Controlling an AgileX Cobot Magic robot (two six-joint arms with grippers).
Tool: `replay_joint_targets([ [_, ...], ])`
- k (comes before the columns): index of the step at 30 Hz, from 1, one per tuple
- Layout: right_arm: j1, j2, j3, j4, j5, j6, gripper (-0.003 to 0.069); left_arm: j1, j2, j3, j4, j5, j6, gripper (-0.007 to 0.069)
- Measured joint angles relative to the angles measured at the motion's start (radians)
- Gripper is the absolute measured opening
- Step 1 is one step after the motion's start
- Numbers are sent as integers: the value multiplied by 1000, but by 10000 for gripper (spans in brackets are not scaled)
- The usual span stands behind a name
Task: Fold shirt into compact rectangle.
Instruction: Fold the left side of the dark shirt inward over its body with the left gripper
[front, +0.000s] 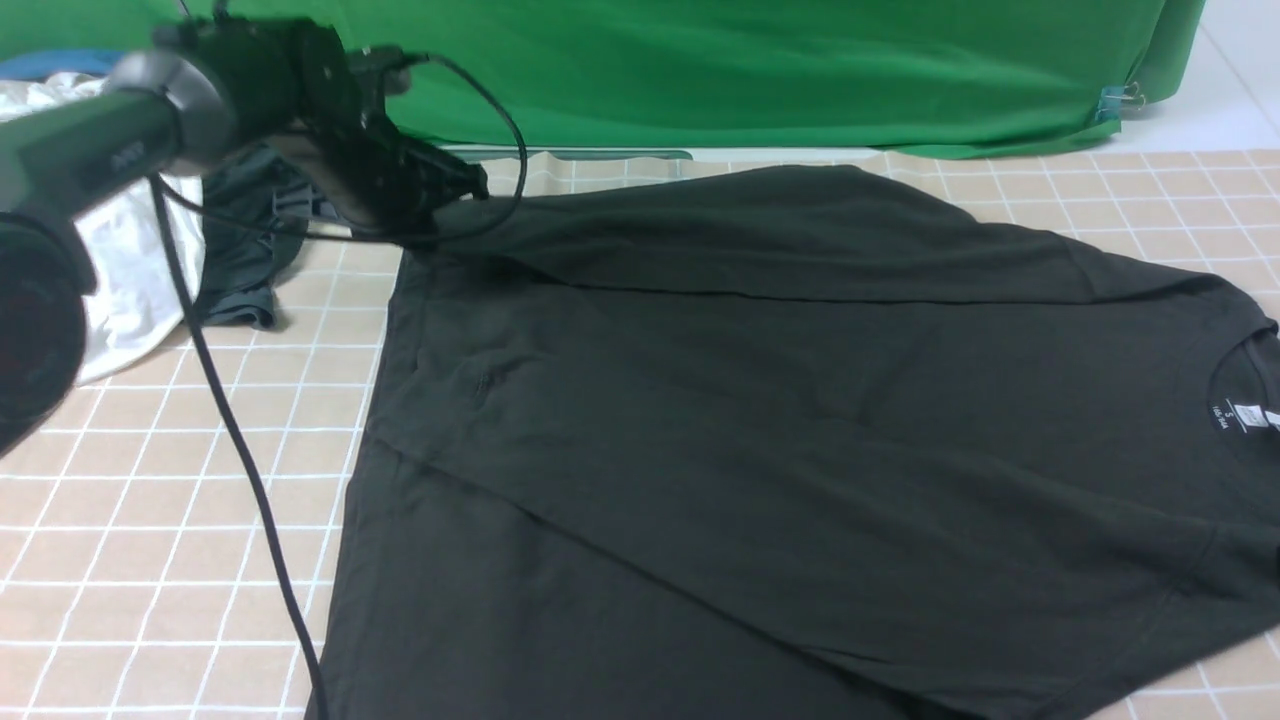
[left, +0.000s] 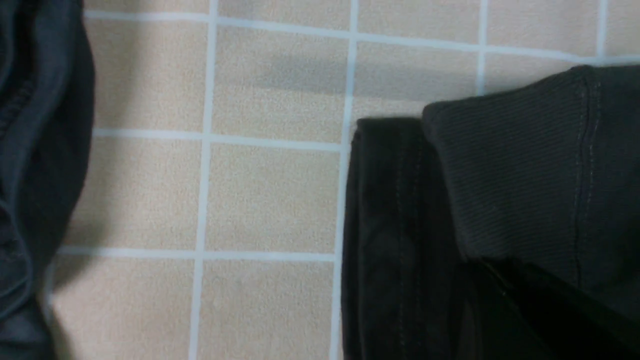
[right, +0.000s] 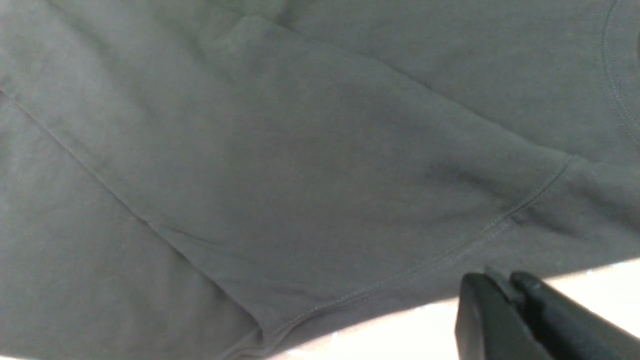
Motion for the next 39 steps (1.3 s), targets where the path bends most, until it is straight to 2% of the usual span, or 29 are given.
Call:
replay_joint_targets([
  [7,0,0,0,-19,0,0,91,-5,-75,0,-21,97,3,30],
  [12,0,0,0,-176,2,21,91,-5,-127,0,-40,151,6,30],
  [13,0,0,0,-251,11,59,91,-5,-146,0,-52,183,7,30],
  [16,0,0,0,-308,30,91,91,-5,-187,0,-58,243,9,30],
  [21,0,0,0,-322,27,114,91,-5,-263,45,-58,310,9,30],
  [29,0,0,0,-324,-5,129,91,-5,-509,382,-58,233,-37,30],
  [39,0,0,0,-324,-15,132,92,-5,-621,703,-64,136,-76,30],
])
